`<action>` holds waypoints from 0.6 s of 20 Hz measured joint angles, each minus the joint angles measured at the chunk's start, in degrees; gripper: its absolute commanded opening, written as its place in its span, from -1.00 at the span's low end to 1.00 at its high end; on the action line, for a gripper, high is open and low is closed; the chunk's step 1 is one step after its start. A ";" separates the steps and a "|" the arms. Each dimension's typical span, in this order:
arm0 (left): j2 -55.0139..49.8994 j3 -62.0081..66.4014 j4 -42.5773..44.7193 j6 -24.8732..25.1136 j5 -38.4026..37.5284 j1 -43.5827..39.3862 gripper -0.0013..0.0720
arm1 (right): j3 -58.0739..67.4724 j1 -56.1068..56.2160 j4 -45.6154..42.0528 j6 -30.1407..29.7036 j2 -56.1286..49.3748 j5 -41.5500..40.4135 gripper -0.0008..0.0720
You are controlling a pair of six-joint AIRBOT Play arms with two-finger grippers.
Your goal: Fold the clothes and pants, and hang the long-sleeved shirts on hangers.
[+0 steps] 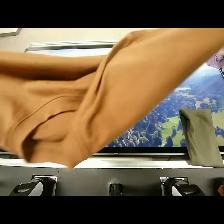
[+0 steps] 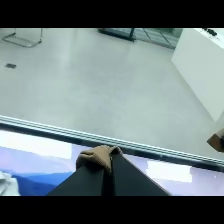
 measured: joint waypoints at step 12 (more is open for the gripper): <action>-24.26 -20.72 -2.16 -1.62 5.62 -0.61 -0.92 | -2.71 0.11 10.73 7.96 -41.24 1.40 -0.90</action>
